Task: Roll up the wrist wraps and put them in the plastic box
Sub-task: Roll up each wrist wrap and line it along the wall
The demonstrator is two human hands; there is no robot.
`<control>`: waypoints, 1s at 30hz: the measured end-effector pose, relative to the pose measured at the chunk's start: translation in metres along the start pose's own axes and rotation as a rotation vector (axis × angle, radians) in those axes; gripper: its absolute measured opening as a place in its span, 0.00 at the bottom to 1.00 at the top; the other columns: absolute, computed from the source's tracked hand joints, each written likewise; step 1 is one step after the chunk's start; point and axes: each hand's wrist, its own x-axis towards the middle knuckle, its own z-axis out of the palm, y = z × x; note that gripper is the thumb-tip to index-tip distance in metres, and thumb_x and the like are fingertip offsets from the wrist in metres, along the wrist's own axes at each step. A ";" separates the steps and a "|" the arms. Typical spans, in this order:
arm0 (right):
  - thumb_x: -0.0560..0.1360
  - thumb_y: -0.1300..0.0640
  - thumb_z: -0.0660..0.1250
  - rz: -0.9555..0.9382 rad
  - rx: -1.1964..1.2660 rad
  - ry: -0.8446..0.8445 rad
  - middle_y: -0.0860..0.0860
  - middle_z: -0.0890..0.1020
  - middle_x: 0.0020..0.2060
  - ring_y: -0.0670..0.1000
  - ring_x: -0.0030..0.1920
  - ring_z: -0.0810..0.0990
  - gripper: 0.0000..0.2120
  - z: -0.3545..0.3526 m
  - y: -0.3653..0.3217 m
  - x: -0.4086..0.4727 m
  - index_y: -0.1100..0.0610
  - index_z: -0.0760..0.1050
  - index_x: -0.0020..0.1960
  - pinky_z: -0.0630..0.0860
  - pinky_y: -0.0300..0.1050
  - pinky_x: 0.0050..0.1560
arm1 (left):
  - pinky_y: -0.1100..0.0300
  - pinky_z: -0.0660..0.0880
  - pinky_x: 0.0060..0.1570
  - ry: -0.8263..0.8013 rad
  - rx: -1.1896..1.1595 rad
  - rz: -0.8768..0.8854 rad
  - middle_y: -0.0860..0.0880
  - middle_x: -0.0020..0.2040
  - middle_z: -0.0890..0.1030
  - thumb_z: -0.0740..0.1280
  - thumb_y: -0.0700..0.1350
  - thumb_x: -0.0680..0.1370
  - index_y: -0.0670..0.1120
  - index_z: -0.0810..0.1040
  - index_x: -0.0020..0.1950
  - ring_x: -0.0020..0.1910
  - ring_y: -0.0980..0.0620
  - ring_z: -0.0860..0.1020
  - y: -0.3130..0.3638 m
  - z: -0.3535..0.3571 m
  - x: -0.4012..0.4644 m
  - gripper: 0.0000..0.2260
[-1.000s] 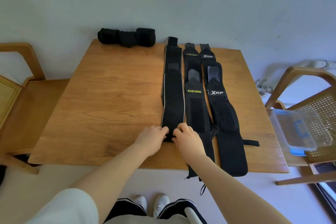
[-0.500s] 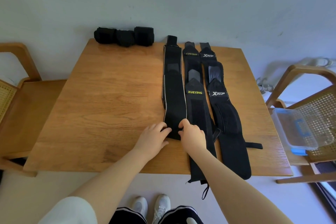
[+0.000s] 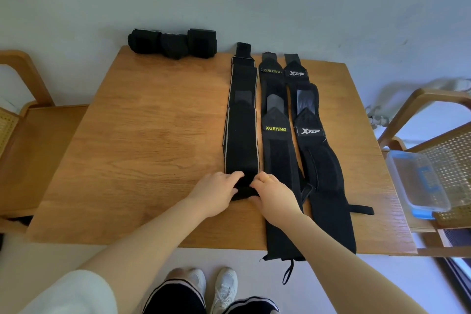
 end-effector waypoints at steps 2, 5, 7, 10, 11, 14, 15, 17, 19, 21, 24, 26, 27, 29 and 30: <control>0.80 0.51 0.60 -0.008 0.013 -0.013 0.48 0.71 0.64 0.48 0.65 0.69 0.19 -0.003 0.002 0.003 0.52 0.68 0.70 0.72 0.43 0.60 | 0.55 0.69 0.61 -0.008 0.071 0.034 0.49 0.64 0.75 0.56 0.47 0.83 0.51 0.65 0.73 0.63 0.50 0.71 -0.004 0.000 0.002 0.18; 0.79 0.52 0.63 0.051 0.098 0.022 0.49 0.74 0.61 0.49 0.61 0.74 0.21 -0.007 0.001 0.004 0.50 0.65 0.70 0.74 0.42 0.54 | 0.53 0.63 0.66 0.029 0.149 0.081 0.50 0.68 0.68 0.57 0.49 0.82 0.53 0.71 0.69 0.69 0.50 0.62 -0.010 -0.001 0.004 0.16; 0.79 0.52 0.63 0.069 0.120 0.042 0.50 0.75 0.59 0.49 0.57 0.75 0.18 -0.008 0.000 0.004 0.50 0.65 0.67 0.73 0.41 0.49 | 0.49 0.55 0.72 0.039 0.171 0.108 0.49 0.76 0.59 0.58 0.48 0.82 0.53 0.74 0.67 0.75 0.47 0.53 -0.013 -0.002 0.006 0.15; 0.80 0.52 0.60 0.074 0.076 0.062 0.50 0.74 0.58 0.48 0.56 0.73 0.13 -0.005 -0.002 0.007 0.53 0.69 0.64 0.70 0.39 0.45 | 0.53 0.50 0.74 -0.008 0.182 0.143 0.49 0.77 0.58 0.56 0.48 0.82 0.52 0.72 0.69 0.75 0.47 0.55 -0.016 -0.008 0.013 0.16; 0.81 0.51 0.59 0.095 0.070 0.069 0.50 0.72 0.58 0.48 0.56 0.72 0.13 -0.004 -0.004 0.008 0.53 0.70 0.64 0.70 0.39 0.45 | 0.54 0.54 0.73 -0.017 0.173 0.141 0.49 0.76 0.61 0.56 0.48 0.82 0.51 0.70 0.70 0.74 0.47 0.59 -0.017 -0.011 0.016 0.16; 0.81 0.51 0.59 0.173 0.072 0.091 0.50 0.70 0.60 0.48 0.55 0.72 0.15 -0.001 -0.008 0.014 0.54 0.70 0.65 0.72 0.39 0.46 | 0.57 0.63 0.67 -0.013 0.183 0.182 0.49 0.73 0.66 0.55 0.48 0.83 0.48 0.67 0.71 0.69 0.49 0.67 -0.018 -0.018 0.023 0.17; 0.81 0.51 0.59 0.204 0.086 0.084 0.50 0.70 0.59 0.49 0.56 0.73 0.16 -0.002 -0.010 0.016 0.54 0.70 0.66 0.72 0.40 0.47 | 0.57 0.65 0.65 -0.015 0.185 0.188 0.49 0.73 0.66 0.55 0.48 0.83 0.48 0.66 0.72 0.68 0.49 0.68 -0.019 -0.019 0.024 0.17; 0.80 0.52 0.61 0.275 0.157 0.080 0.51 0.73 0.58 0.49 0.56 0.74 0.16 -0.006 -0.011 0.021 0.54 0.68 0.67 0.74 0.42 0.48 | 0.57 0.66 0.66 -0.043 0.165 0.181 0.49 0.75 0.63 0.54 0.49 0.83 0.47 0.65 0.72 0.70 0.50 0.66 -0.022 -0.021 0.026 0.18; 0.79 0.52 0.62 0.334 0.221 0.078 0.51 0.75 0.56 0.50 0.53 0.76 0.16 -0.009 -0.013 0.026 0.54 0.67 0.65 0.75 0.43 0.47 | 0.56 0.66 0.67 -0.101 0.093 0.162 0.50 0.77 0.59 0.54 0.52 0.83 0.47 0.64 0.74 0.72 0.50 0.63 -0.025 -0.022 0.026 0.20; 0.79 0.52 0.62 0.356 0.192 0.093 0.51 0.73 0.55 0.50 0.50 0.76 0.13 -0.012 -0.017 0.032 0.54 0.68 0.63 0.75 0.44 0.46 | 0.56 0.69 0.65 -0.135 0.068 0.182 0.50 0.76 0.56 0.56 0.55 0.81 0.46 0.64 0.74 0.69 0.50 0.66 -0.028 -0.021 0.026 0.23; 0.80 0.54 0.60 0.252 0.042 0.167 0.51 0.73 0.57 0.50 0.54 0.73 0.10 -0.010 -0.020 0.034 0.53 0.73 0.60 0.71 0.43 0.53 | 0.59 0.73 0.57 -0.106 0.104 0.219 0.49 0.71 0.61 0.59 0.52 0.81 0.45 0.64 0.74 0.60 0.51 0.72 -0.031 -0.018 0.028 0.23; 0.81 0.54 0.59 0.129 -0.057 0.174 0.50 0.74 0.58 0.51 0.57 0.72 0.12 -0.005 -0.017 0.028 0.53 0.75 0.62 0.68 0.44 0.58 | 0.61 0.73 0.54 -0.076 0.029 0.214 0.50 0.68 0.65 0.59 0.50 0.81 0.46 0.66 0.73 0.56 0.53 0.73 -0.035 -0.016 0.029 0.21; 0.80 0.52 0.61 0.073 -0.100 0.180 0.50 0.76 0.58 0.52 0.59 0.73 0.14 -0.004 -0.015 0.023 0.53 0.75 0.63 0.68 0.45 0.60 | 0.62 0.72 0.54 -0.068 -0.031 0.208 0.51 0.66 0.67 0.60 0.49 0.81 0.47 0.67 0.72 0.54 0.54 0.74 -0.037 -0.017 0.029 0.20; 0.72 0.51 0.72 -0.009 -0.178 0.196 0.51 0.79 0.55 0.54 0.60 0.76 0.17 0.000 -0.012 0.014 0.54 0.79 0.59 0.71 0.50 0.62 | 0.64 0.71 0.55 -0.059 -0.140 0.209 0.51 0.65 0.69 0.60 0.47 0.81 0.47 0.70 0.70 0.56 0.54 0.74 -0.043 -0.019 0.029 0.17; 0.67 0.51 0.76 -0.031 -0.231 0.198 0.51 0.81 0.53 0.55 0.60 0.78 0.19 0.003 -0.011 0.012 0.54 0.81 0.56 0.72 0.51 0.62 | 0.63 0.71 0.56 -0.057 -0.174 0.212 0.51 0.65 0.70 0.61 0.47 0.81 0.47 0.72 0.69 0.58 0.54 0.74 -0.045 -0.019 0.029 0.16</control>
